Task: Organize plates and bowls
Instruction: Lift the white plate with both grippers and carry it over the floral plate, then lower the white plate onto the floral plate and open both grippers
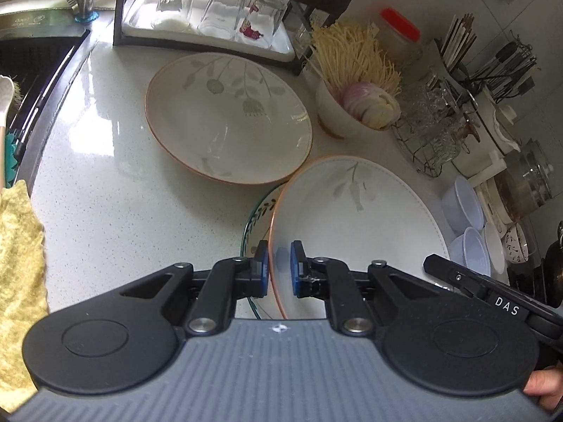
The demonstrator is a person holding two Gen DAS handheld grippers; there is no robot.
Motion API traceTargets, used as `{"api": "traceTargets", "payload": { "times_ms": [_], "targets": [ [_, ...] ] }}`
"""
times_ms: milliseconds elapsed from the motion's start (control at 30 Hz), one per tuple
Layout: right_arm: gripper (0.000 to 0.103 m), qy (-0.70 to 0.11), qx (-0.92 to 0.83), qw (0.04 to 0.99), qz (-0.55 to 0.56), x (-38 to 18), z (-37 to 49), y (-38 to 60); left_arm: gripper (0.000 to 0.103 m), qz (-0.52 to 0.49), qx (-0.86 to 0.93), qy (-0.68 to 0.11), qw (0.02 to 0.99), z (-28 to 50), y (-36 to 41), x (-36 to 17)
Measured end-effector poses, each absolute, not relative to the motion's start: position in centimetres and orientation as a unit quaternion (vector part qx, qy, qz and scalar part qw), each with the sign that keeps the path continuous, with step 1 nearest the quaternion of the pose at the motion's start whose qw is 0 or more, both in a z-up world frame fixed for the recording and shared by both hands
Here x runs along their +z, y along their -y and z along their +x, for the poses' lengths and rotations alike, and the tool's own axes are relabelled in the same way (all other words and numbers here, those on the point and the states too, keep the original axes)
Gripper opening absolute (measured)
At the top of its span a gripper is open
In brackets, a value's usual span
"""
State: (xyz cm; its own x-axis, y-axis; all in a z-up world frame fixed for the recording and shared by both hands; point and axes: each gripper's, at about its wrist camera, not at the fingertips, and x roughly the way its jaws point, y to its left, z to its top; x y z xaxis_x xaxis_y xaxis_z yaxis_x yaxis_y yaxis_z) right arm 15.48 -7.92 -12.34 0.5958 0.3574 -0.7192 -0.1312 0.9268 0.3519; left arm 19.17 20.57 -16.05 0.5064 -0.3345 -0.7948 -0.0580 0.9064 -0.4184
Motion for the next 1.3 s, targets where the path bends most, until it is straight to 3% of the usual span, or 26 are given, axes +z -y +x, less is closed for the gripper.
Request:
{"api": "traceTargets", "payload": {
  "times_ms": [900, 1133, 1300],
  "targets": [
    [0.016, -0.48, 0.103, 0.864, 0.112, -15.8, 16.9, 7.2, 0.017, -0.165, -0.046, -0.539, 0.825, 20.8, -18.8, -18.1],
    [0.016, -0.477, 0.089, 0.864, 0.135, -15.4, 16.7, 7.4, 0.038, -0.158, -0.06, -0.532, 0.83, 20.2, -19.2, -17.0],
    [0.016, -0.461, 0.083, 0.873, 0.136, -14.3, 16.1, 7.1, 0.042, -0.157, -0.067, -0.518, 0.838, 19.3, -19.5, -15.7]
  ]
}}
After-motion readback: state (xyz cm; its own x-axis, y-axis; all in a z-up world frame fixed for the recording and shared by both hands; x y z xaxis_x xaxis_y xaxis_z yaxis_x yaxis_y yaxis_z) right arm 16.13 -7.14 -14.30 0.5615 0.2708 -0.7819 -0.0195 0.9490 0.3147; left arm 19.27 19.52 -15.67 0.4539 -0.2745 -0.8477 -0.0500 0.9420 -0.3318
